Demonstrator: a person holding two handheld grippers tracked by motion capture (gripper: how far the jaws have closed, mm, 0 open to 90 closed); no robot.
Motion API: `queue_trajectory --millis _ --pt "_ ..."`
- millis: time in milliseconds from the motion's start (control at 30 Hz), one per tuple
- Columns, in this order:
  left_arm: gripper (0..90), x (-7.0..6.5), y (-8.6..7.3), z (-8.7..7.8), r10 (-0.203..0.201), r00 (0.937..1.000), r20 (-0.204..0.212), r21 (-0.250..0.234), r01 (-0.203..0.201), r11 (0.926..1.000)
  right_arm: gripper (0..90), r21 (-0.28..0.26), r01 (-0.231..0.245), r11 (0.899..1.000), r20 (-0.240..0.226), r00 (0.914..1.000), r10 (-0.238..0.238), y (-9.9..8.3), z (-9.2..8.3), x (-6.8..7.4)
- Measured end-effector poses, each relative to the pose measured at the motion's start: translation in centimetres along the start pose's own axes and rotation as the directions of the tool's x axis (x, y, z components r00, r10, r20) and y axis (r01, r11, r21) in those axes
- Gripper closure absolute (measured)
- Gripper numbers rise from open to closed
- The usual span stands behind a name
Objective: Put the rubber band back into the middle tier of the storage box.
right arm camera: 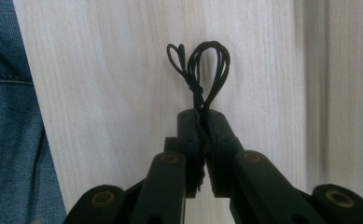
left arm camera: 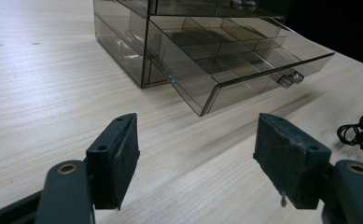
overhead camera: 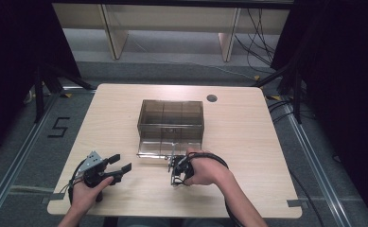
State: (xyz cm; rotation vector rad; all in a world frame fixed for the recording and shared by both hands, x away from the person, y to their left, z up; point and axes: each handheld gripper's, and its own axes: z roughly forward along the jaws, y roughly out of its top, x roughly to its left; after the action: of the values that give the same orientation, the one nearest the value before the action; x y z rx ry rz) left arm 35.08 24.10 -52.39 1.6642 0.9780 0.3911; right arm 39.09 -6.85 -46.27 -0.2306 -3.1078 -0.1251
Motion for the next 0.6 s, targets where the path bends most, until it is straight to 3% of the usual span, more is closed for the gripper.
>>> queue_trajectory --millis 67,100,133,267,400,500,600 --pt "30.1 0.0 0.0 0.0 0.000 1.0000 0.000 -0.001 0.000 1.0000 86.1 0.011 -0.022 1.000 -0.002 0.9998 0.022 -0.1 -0.2 0.1" --pt "30.1 0.0 0.0 0.0 0.001 1.0000 -0.002 -0.001 -0.001 1.0000 86.1 0.006 0.007 1.000 -0.002 1.0000 -0.007 -0.1 -0.2 -0.1" --pt "30.1 0.0 0.0 0.0 0.001 1.0000 0.000 -0.002 -0.001 1.0000 86.1 -0.001 -0.011 1.000 0.001 0.9999 0.011 -0.2 -0.3 0.0" --pt "30.1 0.0 0.0 0.0 0.000 1.0000 -0.001 -0.002 0.000 1.0000 86.2 -0.001 0.010 1.000 -0.001 0.9999 -0.010 -0.2 -0.6 -0.1" --pt "30.1 0.0 0.0 0.0 0.001 1.0000 0.000 -0.002 -0.001 1.0000 86.1 0.003 -0.017 1.000 0.003 0.9999 0.017 -0.3 -1.1 -0.1" --pt "30.1 0.0 0.0 0.0 0.001 1.0000 0.000 -0.002 -0.001 1.0000 86.1 0.007 0.001 1.000 0.001 1.0000 -0.001 -0.3 -1.3 -0.3" --pt "30.1 0.0 0.0 0.0 0.001 1.0000 0.000 -0.002 -0.001 1.0000 86.1 0.006 -0.014 1.000 0.008 0.9999 0.014 -0.4 -1.6 -0.2"
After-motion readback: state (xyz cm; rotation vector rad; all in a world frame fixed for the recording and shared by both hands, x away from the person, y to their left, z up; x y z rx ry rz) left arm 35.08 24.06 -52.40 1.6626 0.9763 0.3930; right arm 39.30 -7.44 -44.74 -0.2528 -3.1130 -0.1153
